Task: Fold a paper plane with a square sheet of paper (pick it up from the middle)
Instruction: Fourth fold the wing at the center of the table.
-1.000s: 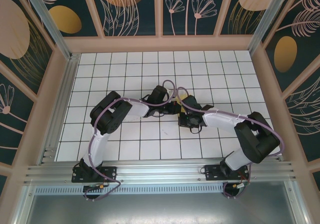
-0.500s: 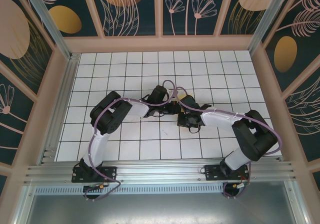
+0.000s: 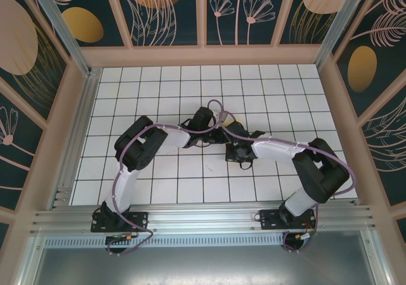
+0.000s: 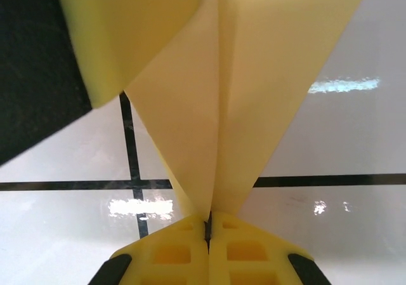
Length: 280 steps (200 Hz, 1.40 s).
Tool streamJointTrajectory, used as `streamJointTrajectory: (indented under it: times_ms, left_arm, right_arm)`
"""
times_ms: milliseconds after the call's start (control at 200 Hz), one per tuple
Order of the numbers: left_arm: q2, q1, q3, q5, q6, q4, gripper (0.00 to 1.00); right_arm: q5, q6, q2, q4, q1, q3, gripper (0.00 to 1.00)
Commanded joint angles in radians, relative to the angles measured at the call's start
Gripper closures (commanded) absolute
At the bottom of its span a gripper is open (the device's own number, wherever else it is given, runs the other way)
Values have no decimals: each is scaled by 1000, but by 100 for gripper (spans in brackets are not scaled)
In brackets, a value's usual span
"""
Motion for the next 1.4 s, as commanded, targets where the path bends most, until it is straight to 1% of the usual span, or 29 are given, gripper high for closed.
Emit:
streamJointTrajectory:
  times_ms: [0, 55, 270, 340, 415, 465, 535, 610, 661, 711, 756, 786, 811, 876, 956, 1081, 1216, 1331, 1396]
  left_arm:
    - [25, 10, 20, -5, 2, -13, 98]
    - [27, 9, 20, -9, 6, -17, 100]
    - [34, 9, 20, -5, 11, -15, 100]
    - [40, 9, 25, 1, 13, -11, 100]
    - [41, 10, 26, 8, 15, -2, 100]
    - [40, 10, 24, 17, 15, 4, 100]
    - [38, 10, 23, 23, 19, 9, 100]
    - [38, 10, 23, 30, 25, 9, 100]
    - [37, 11, 23, 36, 31, 9, 100]
    - [34, 11, 21, 41, 33, 9, 100]
    - [31, 10, 20, 47, 36, 12, 100]
    - [31, 10, 21, 50, 38, 13, 100]
    - [30, 11, 21, 52, 40, 12, 100]
    - [31, 10, 24, 63, 43, 13, 100]
    - [32, 11, 24, 70, 46, 16, 100]
    - [33, 11, 26, 72, 49, 15, 100]
    - [34, 10, 25, 72, 47, 19, 100]
    - [31, 11, 26, 72, 49, 18, 100]
    - [32, 10, 26, 73, 49, 19, 100]
  right_arm:
    - [60, -22, 26, -103, 23, 32, 100]
    - [77, -23, 39, -116, 35, 47, 100]
    - [185, 10, 107, -204, 85, 122, 100]
    - [193, 24, 89, -206, 88, 135, 89]
    - [172, 32, 21, -171, 88, 116, 77]
    - [148, 35, -34, -140, 81, 99, 73]
    - [91, 31, -105, -86, 56, 62, 70]
    - [7, 20, -176, 0, 6, 2, 70]
    - [-49, 16, -216, 56, -38, -40, 72]
    - [-135, 12, -245, 112, -90, -86, 74]
    - [-195, 1, -254, 151, -143, -116, 76]
    - [-225, -9, -254, 171, -150, -131, 77]
    - [-244, -16, -251, 188, -191, -140, 78]
    - [-300, -47, -229, 216, -224, -147, 82]
    - [-331, -71, -189, 230, -246, -143, 85]
    - [-370, -95, -142, 257, -259, -139, 87]
    - [-375, -111, -96, 260, -265, -131, 89]
    - [-395, -125, -72, 274, -270, -132, 89]
    - [-415, -131, -58, 284, -273, -132, 88]
